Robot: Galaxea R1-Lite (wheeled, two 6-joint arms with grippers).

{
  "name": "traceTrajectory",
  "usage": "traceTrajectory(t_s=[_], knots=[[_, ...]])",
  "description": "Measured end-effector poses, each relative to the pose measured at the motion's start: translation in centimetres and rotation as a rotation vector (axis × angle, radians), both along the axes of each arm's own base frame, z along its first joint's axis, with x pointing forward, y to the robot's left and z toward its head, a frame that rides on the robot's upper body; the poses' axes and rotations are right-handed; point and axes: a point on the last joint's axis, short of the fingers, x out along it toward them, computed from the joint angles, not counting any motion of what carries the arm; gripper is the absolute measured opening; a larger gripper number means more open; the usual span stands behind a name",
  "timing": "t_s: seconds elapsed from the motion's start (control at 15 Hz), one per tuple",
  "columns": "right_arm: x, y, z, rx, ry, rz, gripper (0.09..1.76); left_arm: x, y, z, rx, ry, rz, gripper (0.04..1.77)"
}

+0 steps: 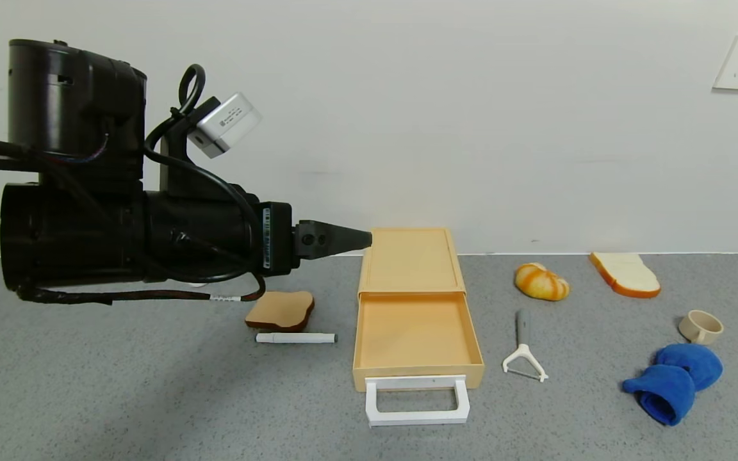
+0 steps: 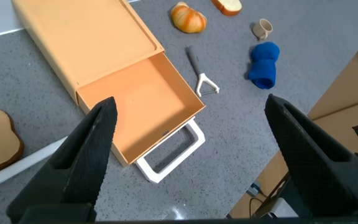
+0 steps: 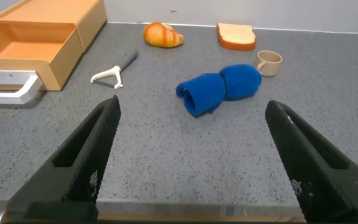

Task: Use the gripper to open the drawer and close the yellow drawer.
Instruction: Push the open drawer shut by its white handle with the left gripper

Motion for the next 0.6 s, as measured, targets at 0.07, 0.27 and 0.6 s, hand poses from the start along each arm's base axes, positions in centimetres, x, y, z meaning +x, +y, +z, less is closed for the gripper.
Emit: traceTrajectory(t_s=[0.07,0.27,0.6], knots=[[0.0,0.0,0.0,0.0,0.0,0.0,1.71,0.0,-0.3,0.1,0.004,-0.005,0.006,1.72],[0.0,0.0,0.0,0.0,0.0,0.0,1.71,-0.6,-2.2,0.2,0.09,0.028,0.065,1.72],[0.0,0.0,0.0,0.0,0.0,0.0,1.71,-1.3,-6.4,1.1,0.177,0.159,0.164,1.72]])
